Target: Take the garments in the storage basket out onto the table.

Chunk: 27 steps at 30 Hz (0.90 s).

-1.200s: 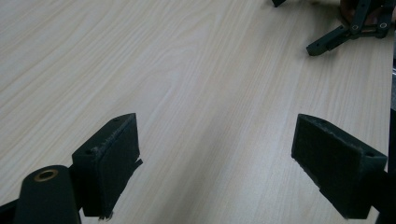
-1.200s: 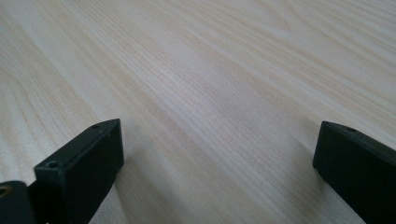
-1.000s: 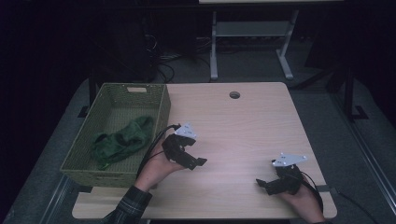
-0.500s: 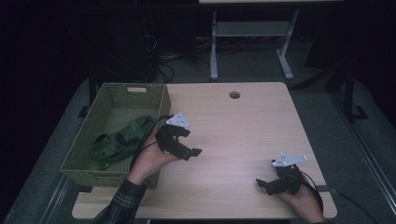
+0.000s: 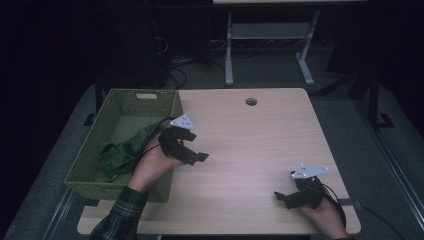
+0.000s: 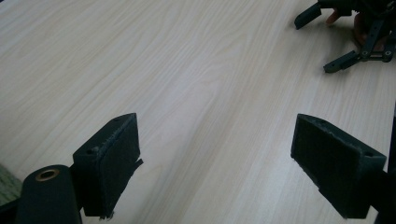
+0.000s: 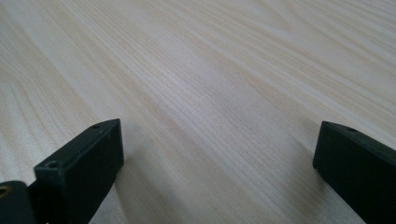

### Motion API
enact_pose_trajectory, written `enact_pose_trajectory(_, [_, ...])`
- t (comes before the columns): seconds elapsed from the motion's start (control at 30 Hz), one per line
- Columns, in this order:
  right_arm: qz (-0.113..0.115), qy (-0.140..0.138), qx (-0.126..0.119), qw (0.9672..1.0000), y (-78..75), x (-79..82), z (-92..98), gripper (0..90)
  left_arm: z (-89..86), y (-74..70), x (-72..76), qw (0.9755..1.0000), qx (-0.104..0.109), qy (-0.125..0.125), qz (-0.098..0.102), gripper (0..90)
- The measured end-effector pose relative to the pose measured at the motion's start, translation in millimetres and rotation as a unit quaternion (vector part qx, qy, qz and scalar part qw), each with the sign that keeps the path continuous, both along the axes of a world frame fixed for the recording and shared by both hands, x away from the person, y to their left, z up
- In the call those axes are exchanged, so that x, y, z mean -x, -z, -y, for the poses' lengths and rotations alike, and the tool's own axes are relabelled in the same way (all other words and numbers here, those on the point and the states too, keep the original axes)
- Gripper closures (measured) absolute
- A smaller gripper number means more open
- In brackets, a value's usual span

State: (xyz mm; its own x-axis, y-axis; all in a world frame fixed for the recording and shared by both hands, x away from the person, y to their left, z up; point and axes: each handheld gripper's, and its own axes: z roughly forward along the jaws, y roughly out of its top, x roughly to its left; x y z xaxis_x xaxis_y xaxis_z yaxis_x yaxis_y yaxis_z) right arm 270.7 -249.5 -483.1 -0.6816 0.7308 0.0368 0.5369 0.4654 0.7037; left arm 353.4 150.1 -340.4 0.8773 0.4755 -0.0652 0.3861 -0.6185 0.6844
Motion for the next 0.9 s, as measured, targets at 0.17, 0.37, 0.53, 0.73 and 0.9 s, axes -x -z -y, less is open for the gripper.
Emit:
enact_pose_trajectory(0.17, [0.000,0.000,0.000,1.0000,0.1,0.0,0.0,1.5,-8.7,-5.5,-3.4,1.0000,-0.002,-0.007,0.003,15.0])
enact_pose_trajectory(0.37, [0.000,0.000,0.000,1.0000,0.0,0.0,0.0,1.5,-20.3,-11.4,-8.2,0.9998,-0.008,-0.014,0.007,15.0])
enact_pose_trajectory(0.53, [0.000,0.000,0.000,1.0000,0.0,0.0,0.0,1.5,-37.0,-16.5,-11.3,0.9994,-0.012,-0.029,0.012,15.2])
enact_pose_trajectory(0.73, [0.000,0.000,0.000,1.0000,0.0,0.1,0.0,1.5,-55.9,-19.4,-13.1,0.9987,-0.014,-0.045,0.020,17.0])
enact_pose_trajectory(0.9, [0.000,0.000,0.000,1.0000,0.0,0.1,0.0,1.5,-70.7,-20.4,-14.8,0.9978,-0.017,-0.060,0.022,17.1])
